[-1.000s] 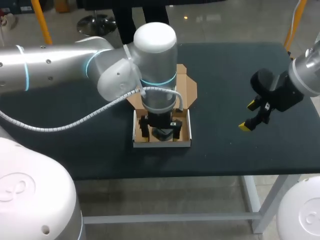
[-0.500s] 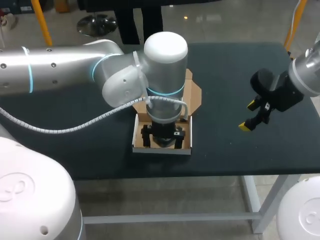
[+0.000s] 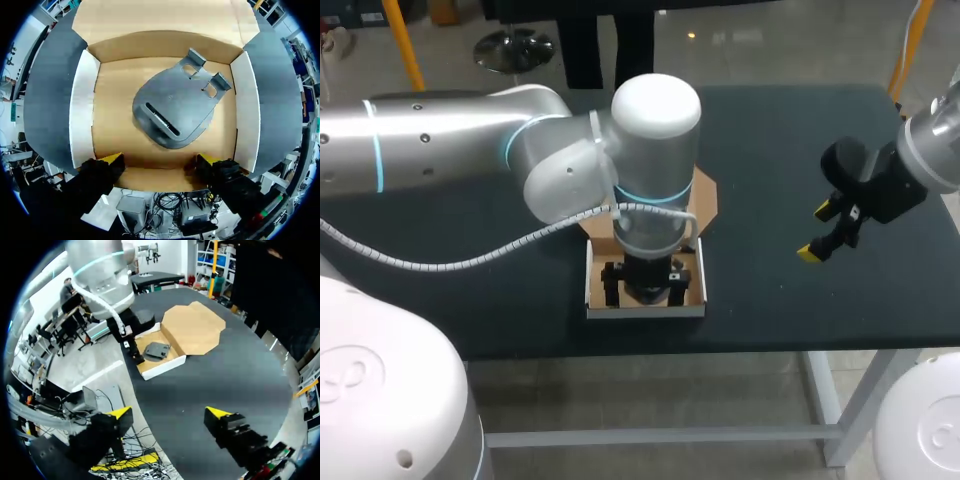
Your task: Assemble the packaging by folding the flat box into shape, placing the metal phone stand inside, and closing the box properly
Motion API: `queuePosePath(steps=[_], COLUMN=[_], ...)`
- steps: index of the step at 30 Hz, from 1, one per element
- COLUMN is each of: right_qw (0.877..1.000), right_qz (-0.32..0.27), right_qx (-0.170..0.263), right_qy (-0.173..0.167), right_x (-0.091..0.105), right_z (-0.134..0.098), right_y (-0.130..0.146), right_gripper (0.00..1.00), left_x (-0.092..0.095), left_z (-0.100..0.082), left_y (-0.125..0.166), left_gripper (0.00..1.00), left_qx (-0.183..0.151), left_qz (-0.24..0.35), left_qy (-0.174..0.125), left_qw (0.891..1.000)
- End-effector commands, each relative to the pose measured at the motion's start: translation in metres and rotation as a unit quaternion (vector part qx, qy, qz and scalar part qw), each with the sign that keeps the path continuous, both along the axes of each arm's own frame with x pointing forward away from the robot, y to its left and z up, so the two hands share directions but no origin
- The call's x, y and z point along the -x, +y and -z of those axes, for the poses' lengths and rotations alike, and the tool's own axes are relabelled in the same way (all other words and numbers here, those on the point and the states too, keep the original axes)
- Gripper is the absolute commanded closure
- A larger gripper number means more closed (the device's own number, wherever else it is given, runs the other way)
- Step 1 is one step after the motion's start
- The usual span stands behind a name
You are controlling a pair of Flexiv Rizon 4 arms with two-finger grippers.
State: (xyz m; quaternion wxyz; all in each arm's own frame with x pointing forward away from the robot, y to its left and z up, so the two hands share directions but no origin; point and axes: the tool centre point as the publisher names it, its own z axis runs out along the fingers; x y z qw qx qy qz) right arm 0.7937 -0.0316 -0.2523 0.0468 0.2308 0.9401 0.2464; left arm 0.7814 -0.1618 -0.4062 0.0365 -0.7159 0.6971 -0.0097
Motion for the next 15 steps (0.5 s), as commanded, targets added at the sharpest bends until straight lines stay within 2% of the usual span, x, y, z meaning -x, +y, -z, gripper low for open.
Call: queuePosePath(steps=[1, 4, 8, 10, 15], right_qw=[1.000, 1.000, 1.000, 1.000, 1.000], right_qz=[-0.002, -0.002, -0.002, -0.002, -0.002], right_qx=[-0.002, -0.002, -0.002, -0.002, -0.002], right_qy=[0.001, 0.001, 0.001, 0.001, 0.001], right_x=[0.001, 0.001, 0.001, 0.001, 0.001], right_z=[-0.001, -0.001, -0.001, -0.001, -0.001], right_y=[-0.002, -0.002, -0.002, -0.002, -0.002], right_gripper=[0.00, 0.00, 0.00, 0.00, 0.00], left_x=[0.006, 0.000, -0.005, -0.007, -0.012], left_z=[-0.005, -0.016, -0.044, -0.059, -0.090], left_y=[0.000, 0.002, 0.004, 0.007, 0.022], left_gripper=[0.00, 0.00, 0.00, 0.00, 0.00], left_qx=[-0.007, 0.002, 0.032, 0.049, 0.101], left_qz=[-0.006, -0.008, 0.017, 0.039, 0.119], left_qy=[-0.015, -0.031, -0.072, -0.092, -0.106], left_qw=[1.000, 0.999, 0.997, 0.994, 0.982])
